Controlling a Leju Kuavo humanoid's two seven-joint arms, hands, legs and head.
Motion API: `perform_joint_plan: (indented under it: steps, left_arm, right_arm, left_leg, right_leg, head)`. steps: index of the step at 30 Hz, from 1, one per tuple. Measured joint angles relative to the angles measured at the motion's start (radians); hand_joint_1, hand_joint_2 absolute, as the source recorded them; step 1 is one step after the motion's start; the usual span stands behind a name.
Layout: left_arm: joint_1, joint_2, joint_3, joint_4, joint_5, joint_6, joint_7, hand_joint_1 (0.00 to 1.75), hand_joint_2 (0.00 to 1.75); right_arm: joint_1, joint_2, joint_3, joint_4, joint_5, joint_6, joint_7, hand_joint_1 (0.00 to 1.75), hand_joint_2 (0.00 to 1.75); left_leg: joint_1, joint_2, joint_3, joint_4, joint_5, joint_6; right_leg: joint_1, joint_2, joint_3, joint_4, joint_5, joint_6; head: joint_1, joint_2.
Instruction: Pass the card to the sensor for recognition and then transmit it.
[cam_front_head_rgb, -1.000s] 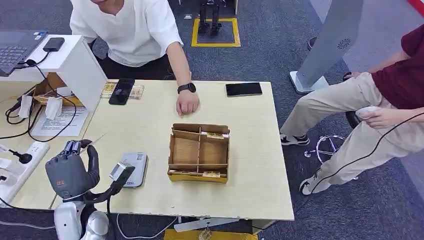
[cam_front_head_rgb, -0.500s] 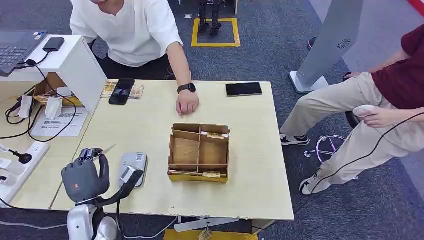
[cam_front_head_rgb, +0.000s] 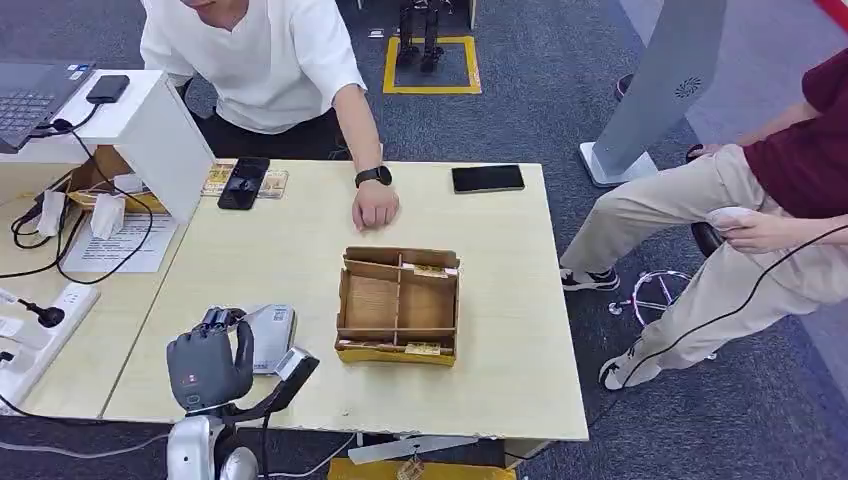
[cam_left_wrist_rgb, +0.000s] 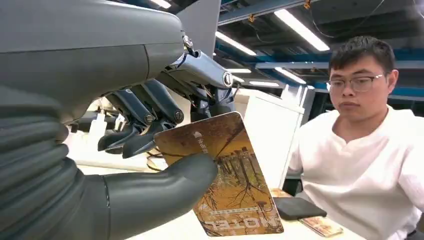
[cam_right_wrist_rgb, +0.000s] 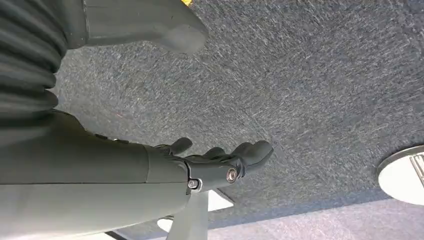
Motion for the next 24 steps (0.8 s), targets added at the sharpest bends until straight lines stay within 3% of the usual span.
perform_joint_plan:
  steps: [9, 17, 24]
  left_arm:
    - [0.000, 0.000, -0.006, 0.021, 0.095, 0.000, -0.097, 1.75, 1.75]
    - [-0.001, 0.000, -0.006, 0.045, 0.087, 0.000, -0.109, 1.75, 1.75]
    - [-0.001, 0.021, -0.043, 0.079, 0.006, 0.000, 0.020, 1.75, 1.75]
  right_arm:
    - [0.000, -0.001, 0.000, 0.002, -0.002, 0.000, 0.000, 0.00, 1.75]
    - [0.000, -0.001, 0.000, 0.002, -0.002, 0.000, -0.003, 0.00, 1.75]
    - [0.000, -0.005, 0.000, 0.008, -0.010, 0.000, -0.012, 0.00, 1.75]
  left_leg:
    - [0.000, 0.000, 0.000, 0.000, 0.000, 0.000]
    - [0.000, 0.000, 0.000, 0.000, 0.000, 0.000]
    - [0.000, 0.000, 0.000, 0.000, 0.000, 0.000]
  right_leg:
    - [0.000, 0.000, 0.000, 0.000, 0.000, 0.000]
    - [0.000, 0.000, 0.000, 0.000, 0.000, 0.000]
    - [0.000, 0.000, 0.000, 0.000, 0.000, 0.000]
  head:
    - [0.000, 0.000]
    - [0.000, 0.000]
    - [0.000, 0.000]
